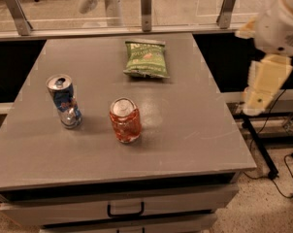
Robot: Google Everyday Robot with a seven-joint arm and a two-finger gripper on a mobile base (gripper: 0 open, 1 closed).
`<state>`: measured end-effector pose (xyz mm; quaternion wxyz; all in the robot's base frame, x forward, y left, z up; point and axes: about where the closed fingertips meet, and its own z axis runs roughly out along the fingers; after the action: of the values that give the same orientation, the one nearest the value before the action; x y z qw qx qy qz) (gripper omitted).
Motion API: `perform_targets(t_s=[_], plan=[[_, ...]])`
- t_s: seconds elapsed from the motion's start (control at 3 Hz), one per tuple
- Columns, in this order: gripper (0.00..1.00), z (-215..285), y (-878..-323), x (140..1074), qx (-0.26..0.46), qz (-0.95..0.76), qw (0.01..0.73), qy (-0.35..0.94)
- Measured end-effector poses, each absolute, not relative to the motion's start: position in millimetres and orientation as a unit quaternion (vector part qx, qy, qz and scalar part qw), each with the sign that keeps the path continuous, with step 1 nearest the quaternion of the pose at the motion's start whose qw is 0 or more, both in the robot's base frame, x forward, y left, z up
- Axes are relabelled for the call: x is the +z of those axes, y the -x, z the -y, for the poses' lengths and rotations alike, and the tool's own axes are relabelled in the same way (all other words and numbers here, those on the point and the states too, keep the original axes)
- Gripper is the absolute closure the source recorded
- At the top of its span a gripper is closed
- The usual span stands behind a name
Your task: Move green jalapeno chip bag near coke can
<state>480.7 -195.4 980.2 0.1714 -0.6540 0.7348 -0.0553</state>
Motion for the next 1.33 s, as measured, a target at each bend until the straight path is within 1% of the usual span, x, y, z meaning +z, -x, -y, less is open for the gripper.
perform_targets(t_s=[0.33, 0.67, 1.0, 1.33], plan=[[0.00, 158, -544, 970, -0.052, -0.664, 0.195, 0.720], [0.00, 109, -593, 935, -0.032, -0.588, 0.202, 0.783], [0.00, 103, -600, 923, -0.027, -0.572, 0.199, 0.795], [0.00, 91, -612, 921, -0.038, -0.550, 0.208, 0.808]])
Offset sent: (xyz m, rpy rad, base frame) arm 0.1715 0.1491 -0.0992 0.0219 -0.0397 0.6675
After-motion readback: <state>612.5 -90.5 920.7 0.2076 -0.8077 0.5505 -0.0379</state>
